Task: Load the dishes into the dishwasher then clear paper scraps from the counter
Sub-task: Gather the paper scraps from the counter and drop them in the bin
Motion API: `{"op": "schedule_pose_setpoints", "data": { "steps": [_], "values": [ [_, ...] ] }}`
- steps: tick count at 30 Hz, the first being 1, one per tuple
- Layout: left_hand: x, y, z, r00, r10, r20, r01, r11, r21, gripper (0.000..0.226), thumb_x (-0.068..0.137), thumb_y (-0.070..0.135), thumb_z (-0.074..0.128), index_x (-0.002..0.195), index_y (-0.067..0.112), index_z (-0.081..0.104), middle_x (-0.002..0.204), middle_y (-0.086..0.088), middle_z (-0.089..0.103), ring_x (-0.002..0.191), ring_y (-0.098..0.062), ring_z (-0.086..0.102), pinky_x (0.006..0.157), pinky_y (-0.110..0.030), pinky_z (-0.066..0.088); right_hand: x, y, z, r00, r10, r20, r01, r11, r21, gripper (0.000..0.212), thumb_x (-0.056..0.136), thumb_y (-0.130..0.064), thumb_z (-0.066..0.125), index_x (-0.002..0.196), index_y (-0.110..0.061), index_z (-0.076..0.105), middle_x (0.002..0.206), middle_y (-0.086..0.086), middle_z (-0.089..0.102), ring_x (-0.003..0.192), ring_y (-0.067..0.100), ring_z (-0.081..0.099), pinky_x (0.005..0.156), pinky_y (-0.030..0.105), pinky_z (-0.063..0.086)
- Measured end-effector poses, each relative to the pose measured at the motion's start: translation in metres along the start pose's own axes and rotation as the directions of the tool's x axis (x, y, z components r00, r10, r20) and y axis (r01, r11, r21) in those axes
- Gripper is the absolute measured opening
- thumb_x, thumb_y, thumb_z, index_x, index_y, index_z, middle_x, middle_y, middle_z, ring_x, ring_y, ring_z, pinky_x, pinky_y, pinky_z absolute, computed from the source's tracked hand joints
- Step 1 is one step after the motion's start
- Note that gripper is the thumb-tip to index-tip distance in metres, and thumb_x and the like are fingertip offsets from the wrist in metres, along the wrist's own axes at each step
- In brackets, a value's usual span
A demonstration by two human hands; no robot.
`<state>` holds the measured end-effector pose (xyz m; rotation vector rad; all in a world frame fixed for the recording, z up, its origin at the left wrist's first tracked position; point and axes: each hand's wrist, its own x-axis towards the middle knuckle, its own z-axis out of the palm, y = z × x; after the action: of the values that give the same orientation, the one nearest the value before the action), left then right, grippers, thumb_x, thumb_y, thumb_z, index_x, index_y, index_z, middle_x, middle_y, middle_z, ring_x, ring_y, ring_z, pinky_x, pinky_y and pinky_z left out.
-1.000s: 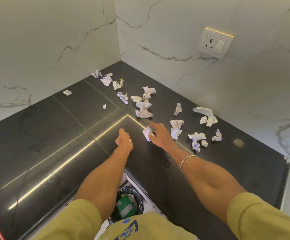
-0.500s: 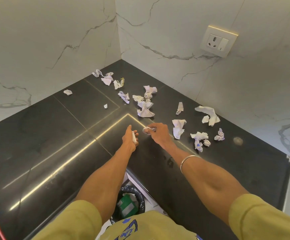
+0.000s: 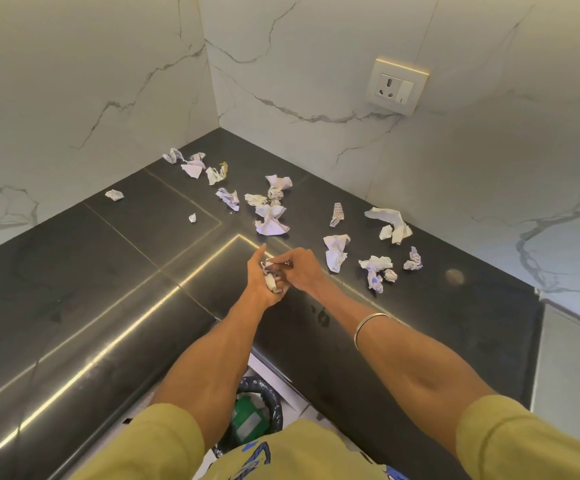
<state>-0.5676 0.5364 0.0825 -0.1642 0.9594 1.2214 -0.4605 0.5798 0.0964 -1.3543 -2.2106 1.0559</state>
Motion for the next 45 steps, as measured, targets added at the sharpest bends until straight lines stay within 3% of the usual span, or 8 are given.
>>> {"op": "schedule_pose_setpoints", "data": {
  "steps": [5,11,15,24,33,37,42,45],
  "values": [
    [0.002,-0.016,0.015,0.998,-0.06,-0.023,0.063,0.982,0.176,0.021,0.084,0.02,0.065,0.067,0.014,0.054,0.044,0.005,0.046,0.031,-0.007,0.038,0.031,-0.015,0.021,-0.013,0.008,-0.007,0.997,0.051,-0.063,-0.059,0.991,-0.12,0.02,0.084,-0.008,0.066,0.095,-0.016,0.08,0.09,0.001,0.077,0.079,0.011,0.07,0.074,0.021,0.052],
    [0.019,-0.031,0.039,0.994,-0.048,-0.102,0.069,0.975,0.212,0.037,0.097,0.043,0.052,0.077,0.012,0.059,0.047,0.004,0.051,0.029,-0.005,0.034,0.03,-0.014,0.019,-0.036,0.04,-0.028,0.963,0.106,-0.247,-0.101,0.994,0.033,0.012,0.081,-0.023,0.074,0.092,-0.025,0.078,0.087,-0.013,0.072,0.077,-0.002,0.062,0.067,0.007,0.039],
    [0.034,-0.029,0.035,0.981,0.048,-0.19,0.002,0.968,0.251,0.031,0.089,0.036,0.064,0.07,0.016,0.05,0.049,0.004,0.038,0.036,-0.009,0.023,0.034,-0.017,0.017,-0.042,0.07,-0.052,0.933,0.136,-0.333,-0.147,0.989,-0.009,0.017,0.086,-0.021,0.068,0.102,-0.026,0.074,0.101,-0.008,0.066,0.089,0.007,0.061,0.078,0.018,0.042],
    [0.048,-0.016,0.052,0.987,0.062,-0.15,-0.013,0.951,0.31,0.04,0.082,0.047,0.068,0.079,0.01,0.055,0.046,0.001,0.034,0.038,-0.009,0.021,0.035,-0.018,0.019,-0.025,0.101,-0.06,0.977,0.185,-0.103,-0.21,0.9,-0.382,0.052,0.086,-0.024,0.067,0.135,-0.027,0.051,0.128,0.005,0.05,0.115,0.029,0.054,0.095,0.038,0.046],
    [0.06,-0.031,0.041,0.963,0.07,-0.261,0.035,0.926,0.376,0.043,0.079,0.049,0.07,0.093,0.008,0.065,0.075,-0.007,0.065,0.043,-0.01,0.031,0.039,-0.019,0.026,-0.019,0.099,-0.045,0.941,0.203,-0.271,-0.271,0.932,-0.243,0.024,0.091,-0.029,0.057,0.086,-0.01,0.072,0.09,0.008,0.069,0.087,0.028,0.064,0.071,0.032,0.047],
    [0.061,-0.033,0.042,0.957,0.085,-0.279,0.005,0.952,0.306,0.06,0.079,0.053,0.068,0.111,0.003,0.066,0.067,-0.006,0.067,0.036,-0.008,0.03,0.036,-0.017,0.026,-0.019,0.082,-0.048,0.927,0.086,-0.366,-0.149,0.978,-0.149,0.022,0.094,-0.023,0.058,0.103,-0.013,0.075,0.097,0.004,0.073,0.088,0.022,0.066,0.076,0.027,0.05],
    [0.048,-0.036,0.053,0.981,0.068,-0.182,-0.039,0.986,0.16,0.053,0.086,0.064,0.056,0.082,0.012,0.064,0.054,-0.001,0.061,0.036,-0.008,0.046,0.039,-0.016,0.034,-0.022,0.059,-0.042,0.942,-0.142,-0.305,0.061,0.963,-0.261,0.02,0.092,-0.016,0.062,0.105,-0.021,0.076,0.094,-0.006,0.072,0.081,0.013,0.066,0.074,0.022,0.051],
    [0.041,-0.033,0.052,0.995,0.025,-0.093,-0.023,0.999,0.026,0.052,0.086,0.061,0.057,0.087,0.009,0.061,0.057,-0.004,0.061,0.037,-0.011,0.054,0.035,-0.016,0.041,-0.026,0.059,-0.038,0.945,-0.234,-0.23,0.146,0.928,-0.344,0.022,0.09,-0.014,0.063,0.105,-0.023,0.077,0.101,-0.007,0.073,0.086,0.014,0.068,0.079,0.024,0.054]
  ]
}}
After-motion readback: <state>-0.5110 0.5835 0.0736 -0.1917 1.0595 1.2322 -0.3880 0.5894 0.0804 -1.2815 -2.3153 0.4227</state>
